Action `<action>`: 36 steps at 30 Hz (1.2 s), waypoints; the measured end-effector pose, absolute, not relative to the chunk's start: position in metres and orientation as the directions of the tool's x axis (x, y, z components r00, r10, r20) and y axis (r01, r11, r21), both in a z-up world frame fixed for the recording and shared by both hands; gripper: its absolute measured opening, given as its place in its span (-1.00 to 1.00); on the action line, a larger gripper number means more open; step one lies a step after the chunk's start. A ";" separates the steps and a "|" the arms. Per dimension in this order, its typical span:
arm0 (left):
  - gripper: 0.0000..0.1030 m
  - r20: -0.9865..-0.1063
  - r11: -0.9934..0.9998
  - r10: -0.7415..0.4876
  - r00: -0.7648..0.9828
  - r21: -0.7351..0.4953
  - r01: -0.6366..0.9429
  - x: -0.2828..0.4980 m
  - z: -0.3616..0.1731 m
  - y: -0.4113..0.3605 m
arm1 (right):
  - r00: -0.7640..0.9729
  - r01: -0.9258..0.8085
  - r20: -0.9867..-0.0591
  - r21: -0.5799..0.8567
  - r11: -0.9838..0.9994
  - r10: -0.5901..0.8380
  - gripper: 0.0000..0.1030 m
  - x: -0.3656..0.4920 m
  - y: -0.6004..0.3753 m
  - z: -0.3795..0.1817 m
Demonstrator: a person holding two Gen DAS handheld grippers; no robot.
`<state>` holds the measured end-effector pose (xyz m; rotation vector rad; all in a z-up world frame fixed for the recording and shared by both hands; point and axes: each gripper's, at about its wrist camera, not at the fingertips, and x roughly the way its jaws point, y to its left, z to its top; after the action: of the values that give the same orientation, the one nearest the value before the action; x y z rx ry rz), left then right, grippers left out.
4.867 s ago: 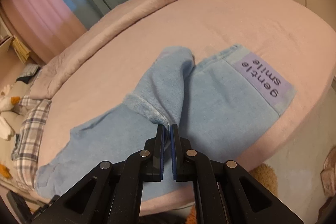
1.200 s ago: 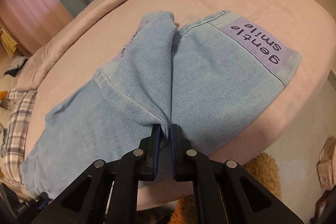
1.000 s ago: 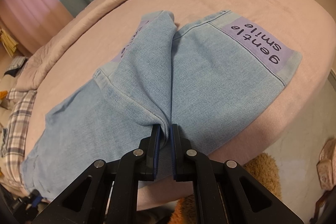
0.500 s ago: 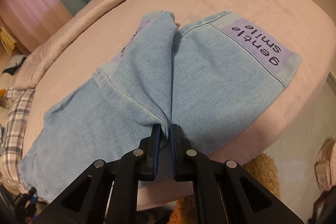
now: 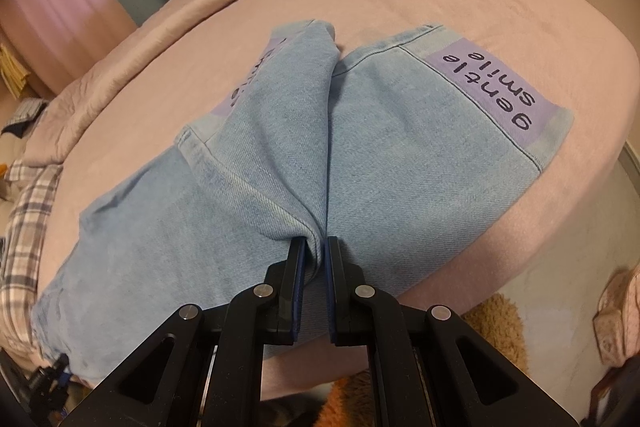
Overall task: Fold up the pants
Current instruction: 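Lay the waistband flat with the left gripper while the right gripper lifts the hem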
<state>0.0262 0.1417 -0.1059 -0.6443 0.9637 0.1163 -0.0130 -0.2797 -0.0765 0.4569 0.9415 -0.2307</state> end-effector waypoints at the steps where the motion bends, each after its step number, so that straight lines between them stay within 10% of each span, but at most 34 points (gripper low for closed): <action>1: -0.36 -0.793 0.809 -0.185 0.580 -0.458 -0.368 0.026 -0.106 0.142 | 0.571 0.385 -0.821 0.271 0.882 0.003 -0.90 -0.013 -0.279 -0.076; 8: -0.36 -0.793 0.809 -0.187 0.580 -0.459 -0.367 0.026 -0.106 0.142 | 0.547 0.377 -0.837 0.215 0.901 -0.029 -0.89 -0.007 -0.271 -0.071; 21: -0.37 -0.790 0.810 -0.188 0.583 -0.460 -0.363 0.025 -0.105 0.142 | 0.554 0.323 -0.804 -0.031 0.946 -0.216 0.03 0.001 -0.238 -0.038; 36: -0.37 -0.788 0.813 -0.186 0.586 -0.459 -0.359 0.026 -0.106 0.141 | 0.527 0.161 -0.785 -0.283 0.945 -0.325 0.03 0.080 -0.199 -0.054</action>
<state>0.0255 0.1414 -0.1061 -0.6381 0.9558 0.1087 0.0803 -0.1986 -0.0538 -0.1842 0.9746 -0.2926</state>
